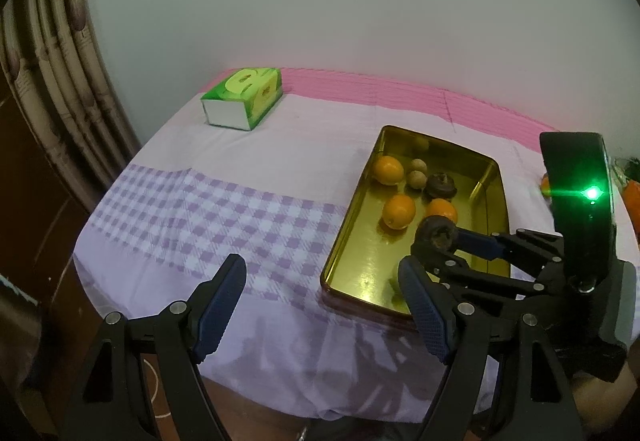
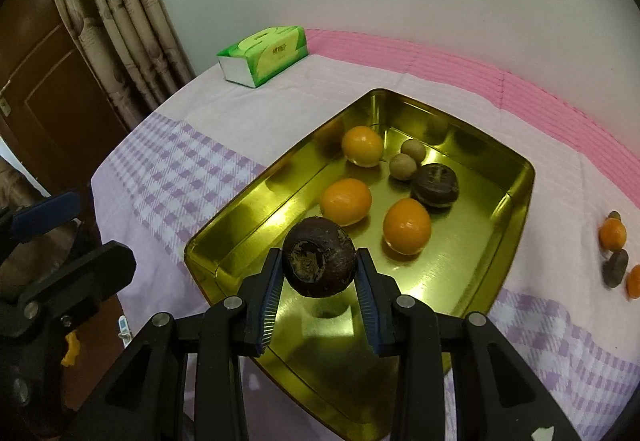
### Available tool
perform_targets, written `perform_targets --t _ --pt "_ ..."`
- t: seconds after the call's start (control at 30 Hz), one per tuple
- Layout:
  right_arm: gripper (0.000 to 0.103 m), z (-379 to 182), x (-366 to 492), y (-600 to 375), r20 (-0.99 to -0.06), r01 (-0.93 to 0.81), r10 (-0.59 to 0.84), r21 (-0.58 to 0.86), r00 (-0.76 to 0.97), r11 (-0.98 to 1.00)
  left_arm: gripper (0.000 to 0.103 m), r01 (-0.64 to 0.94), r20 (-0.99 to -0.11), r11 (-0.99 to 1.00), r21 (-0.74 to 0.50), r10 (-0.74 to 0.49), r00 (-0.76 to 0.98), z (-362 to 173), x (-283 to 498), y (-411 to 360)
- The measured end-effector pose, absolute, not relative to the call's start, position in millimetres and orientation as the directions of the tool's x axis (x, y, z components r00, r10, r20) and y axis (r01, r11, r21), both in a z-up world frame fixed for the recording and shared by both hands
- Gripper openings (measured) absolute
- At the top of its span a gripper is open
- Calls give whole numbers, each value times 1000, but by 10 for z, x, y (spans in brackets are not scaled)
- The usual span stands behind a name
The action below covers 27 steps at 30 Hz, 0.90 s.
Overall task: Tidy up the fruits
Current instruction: 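Carry the dark brown fruit over the tray and open the right gripper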
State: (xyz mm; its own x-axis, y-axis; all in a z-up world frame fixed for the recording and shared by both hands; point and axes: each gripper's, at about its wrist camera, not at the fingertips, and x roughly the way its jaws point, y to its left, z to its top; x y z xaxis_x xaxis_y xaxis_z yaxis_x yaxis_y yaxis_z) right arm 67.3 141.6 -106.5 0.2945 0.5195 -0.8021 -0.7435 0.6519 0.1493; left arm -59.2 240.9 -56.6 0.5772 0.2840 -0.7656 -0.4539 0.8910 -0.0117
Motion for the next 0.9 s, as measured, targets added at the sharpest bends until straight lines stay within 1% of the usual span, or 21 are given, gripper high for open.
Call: perform_targets --t 0.2,0.57,0.73,0.9 --pt "33 -1095 665 1460 -809 -745 512 146 289 651 79 -478 -769 878 -14 296 567 -568 -605 2477" --pt "33 -1128 681 1549 -815 -744 506 147 283 652 79 -578 -754 816 -14 371 542 -517 -725 2697" --pt "33 -1145 676 1574 -816 -742 504 148 281 653 79 -606 -755 794 -46 369 541 -507 -772 2790" --pt "33 -1168 666 1608 -819 -744 503 150 276 651 80 -599 -758 800 -31 372 536 -512 -751 2758"
